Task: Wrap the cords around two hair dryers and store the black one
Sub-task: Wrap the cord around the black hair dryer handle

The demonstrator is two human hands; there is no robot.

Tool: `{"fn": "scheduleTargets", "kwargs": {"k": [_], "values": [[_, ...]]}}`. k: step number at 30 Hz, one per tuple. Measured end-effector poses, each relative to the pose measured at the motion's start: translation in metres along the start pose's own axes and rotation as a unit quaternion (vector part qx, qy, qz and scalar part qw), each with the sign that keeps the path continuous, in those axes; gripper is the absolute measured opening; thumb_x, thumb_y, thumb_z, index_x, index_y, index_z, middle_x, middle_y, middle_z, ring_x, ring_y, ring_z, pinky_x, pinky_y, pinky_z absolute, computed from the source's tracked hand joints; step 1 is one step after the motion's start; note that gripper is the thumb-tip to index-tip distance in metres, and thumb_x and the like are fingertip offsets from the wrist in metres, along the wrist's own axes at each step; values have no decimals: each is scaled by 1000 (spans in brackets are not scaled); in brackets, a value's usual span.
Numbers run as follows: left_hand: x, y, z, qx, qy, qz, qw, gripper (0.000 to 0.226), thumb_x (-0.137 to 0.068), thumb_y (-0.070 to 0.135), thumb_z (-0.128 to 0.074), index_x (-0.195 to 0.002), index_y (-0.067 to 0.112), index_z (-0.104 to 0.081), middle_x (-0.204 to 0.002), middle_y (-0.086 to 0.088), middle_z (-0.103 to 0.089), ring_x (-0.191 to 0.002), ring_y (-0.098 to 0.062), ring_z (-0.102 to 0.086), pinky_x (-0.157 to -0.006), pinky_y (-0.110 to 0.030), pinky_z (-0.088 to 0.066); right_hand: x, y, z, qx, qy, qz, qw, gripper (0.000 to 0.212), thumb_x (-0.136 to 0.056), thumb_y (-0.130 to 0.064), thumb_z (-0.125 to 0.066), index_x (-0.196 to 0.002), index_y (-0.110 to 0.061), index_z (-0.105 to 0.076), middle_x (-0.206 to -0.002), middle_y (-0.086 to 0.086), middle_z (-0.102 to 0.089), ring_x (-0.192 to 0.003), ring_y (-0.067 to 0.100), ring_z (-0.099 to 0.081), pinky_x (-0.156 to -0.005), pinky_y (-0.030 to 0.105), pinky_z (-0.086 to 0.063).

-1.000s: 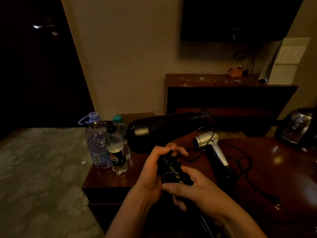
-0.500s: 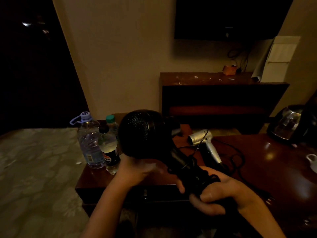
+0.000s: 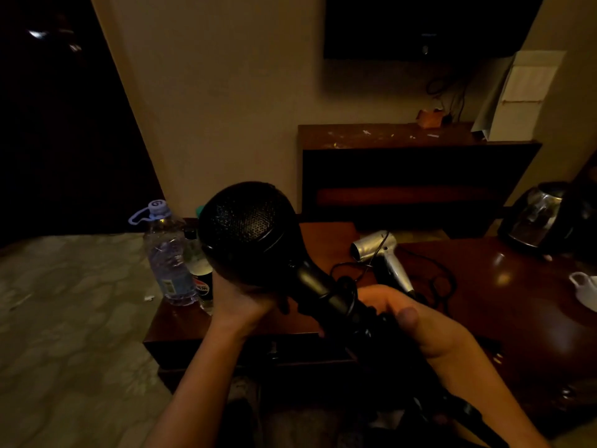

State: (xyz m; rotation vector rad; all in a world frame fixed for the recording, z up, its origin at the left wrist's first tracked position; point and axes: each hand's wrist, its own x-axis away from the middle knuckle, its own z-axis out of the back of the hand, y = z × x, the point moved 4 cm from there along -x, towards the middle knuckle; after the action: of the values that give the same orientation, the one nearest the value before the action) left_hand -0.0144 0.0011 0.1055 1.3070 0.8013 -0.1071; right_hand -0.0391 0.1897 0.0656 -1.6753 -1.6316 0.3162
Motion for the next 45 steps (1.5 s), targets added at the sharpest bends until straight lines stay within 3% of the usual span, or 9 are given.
{"fn": "scheduleTargets", "kwargs": {"k": [2,5,8,17,23,29,33,39,45], "values": [[1,-7,9,-1,-11,13,1000,34,-57,37,-72,-91,42,-70,-85,45,-67,-84,24,-62,-73,0,-47,27,-12,-13,141,-18,111,984,48,-78,-28,-82,-119,-12,-64,-83,2,-76,-67,5,-69,-57,14,-49],[1,-20,21,6,33,2,999,55,-50,49,-81,-91,17,-63,-83,40,-70,-82,20,-64,-74,-4,-49,42,-40,-4,146,8,197,969,32,-84,-1,-68,-114,-1,-56,-77,13,-51,-52,16,-35,-48,25,-25],[6,-13,22,-40,-27,-22,999,32,-50,37,-75,-82,43,-70,-80,40,-70,-76,20,-64,-67,-5,-50,48,-53,-4,212,106,290,927,27,-84,3,-70,-107,-4,-59,-77,13,-51,-52,9,-41,-47,19,-26],[8,4,22,-275,-123,-35,953,86,-52,52,-85,-129,44,-47,-96,31,-65,-85,11,-63,-67,-22,-54,46,-60,-24,271,275,259,885,14,-89,2,-67,-100,-1,-60,-63,13,-68,-46,18,-47,-54,27,-32],[10,17,30,-358,6,-45,933,85,-52,62,-70,-130,36,-50,-102,21,-64,-85,-7,-64,-70,-26,-48,54,-57,-72,249,333,287,863,32,-96,12,-48,-121,-6,-56,-112,32,-63,-59,23,-68,-30,22,-39],[14,21,33,-337,99,2,936,87,-51,62,-70,-131,39,-45,-111,4,-71,-100,-25,-71,-77,-45,-60,25,-32,-109,356,414,330,770,42,-102,-4,-46,-121,-41,-47,-90,-9,-77,-57,30,-70,-46,34,-52],[21,21,33,-311,159,65,935,87,-54,56,-83,-130,37,-43,-105,10,-63,-99,-24,-68,-80,-46,-57,10,-14,-125,387,419,408,713,50,-100,-2,-48,-121,-47,-49,-110,-26,-72,-58,17,-70,-55,32,-56],[23,14,26,-221,225,182,931,73,-57,57,-85,-118,39,-50,-102,14,-66,-96,-17,-68,-85,-47,-57,-31,26,-117,133,312,446,828,12,-92,-29,-64,-95,-34,-54,-77,20,-74,-47,33,-63,-38,25,-47],[24,4,23,-62,180,244,951,46,-64,31,-92,-93,40,-58,-91,18,-67,-76,15,-64,-61,-12,-49,-48,20,-53,246,295,244,890,51,-86,-62,-48,-61,-19,-54,-40,-3,-40,-33,6,-29,-36,18,-21]]}}
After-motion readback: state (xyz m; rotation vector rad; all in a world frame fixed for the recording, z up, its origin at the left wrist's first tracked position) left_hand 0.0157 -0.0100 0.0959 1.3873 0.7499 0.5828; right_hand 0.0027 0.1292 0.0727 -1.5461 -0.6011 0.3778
